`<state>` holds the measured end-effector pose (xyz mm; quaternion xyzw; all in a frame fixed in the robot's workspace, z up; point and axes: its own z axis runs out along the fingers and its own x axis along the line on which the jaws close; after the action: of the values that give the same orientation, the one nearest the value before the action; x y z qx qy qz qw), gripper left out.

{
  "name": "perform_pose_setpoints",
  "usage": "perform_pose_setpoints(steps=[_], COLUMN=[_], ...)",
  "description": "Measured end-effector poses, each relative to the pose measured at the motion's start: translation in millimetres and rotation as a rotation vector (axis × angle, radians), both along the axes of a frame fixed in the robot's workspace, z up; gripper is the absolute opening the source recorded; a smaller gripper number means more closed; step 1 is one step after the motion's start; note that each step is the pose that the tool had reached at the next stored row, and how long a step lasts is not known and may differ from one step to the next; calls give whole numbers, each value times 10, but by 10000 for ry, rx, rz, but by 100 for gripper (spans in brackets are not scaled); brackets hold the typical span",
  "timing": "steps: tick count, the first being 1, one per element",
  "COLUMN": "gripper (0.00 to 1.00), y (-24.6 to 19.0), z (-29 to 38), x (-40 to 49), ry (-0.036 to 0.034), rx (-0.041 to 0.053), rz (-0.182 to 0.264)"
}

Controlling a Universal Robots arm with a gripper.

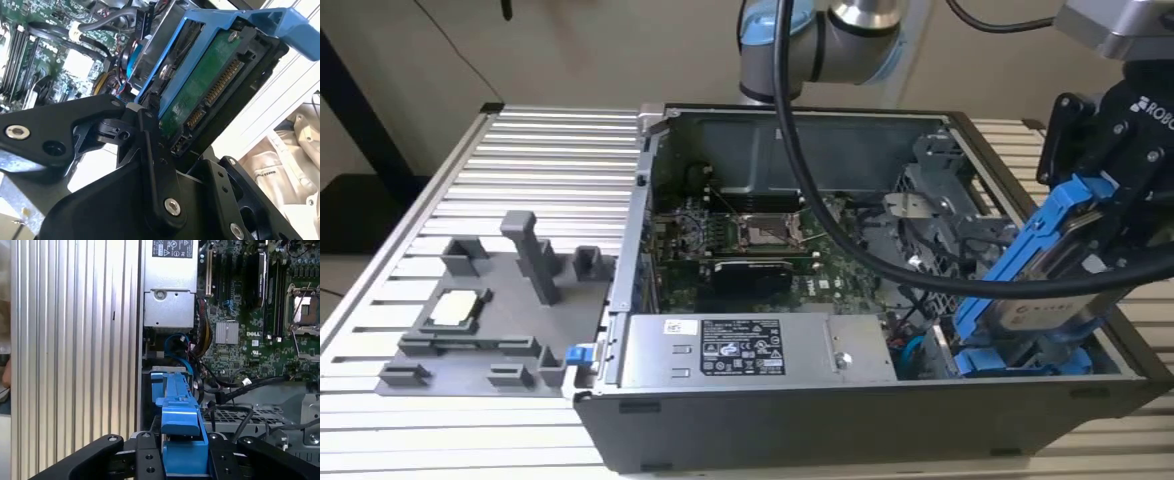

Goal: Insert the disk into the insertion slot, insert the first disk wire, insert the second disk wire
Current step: 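Insert the disk into the insertion slot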

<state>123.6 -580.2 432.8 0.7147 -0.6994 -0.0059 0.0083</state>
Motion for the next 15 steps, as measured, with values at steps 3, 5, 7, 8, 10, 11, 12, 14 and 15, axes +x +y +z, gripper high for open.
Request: perform_pose_setpoints(steps=[3,5,7,8,10,11,12,14,15], gripper=[33,33,33,33,33,33,33,33,33], y=[6,10,14,17,24,28,31,38,40], z=[-32,-54,-80,-91,-112,-120,-129,-143,-151], x=[1,1,1,1,1,1,1,1,1], ry=[0,0,0,-1,-5,-9,-14,-23,-27], rx=[2,2,2,1,0,-1,1,2,2], rz=[1,1,1,1,1,0,1,1,1])
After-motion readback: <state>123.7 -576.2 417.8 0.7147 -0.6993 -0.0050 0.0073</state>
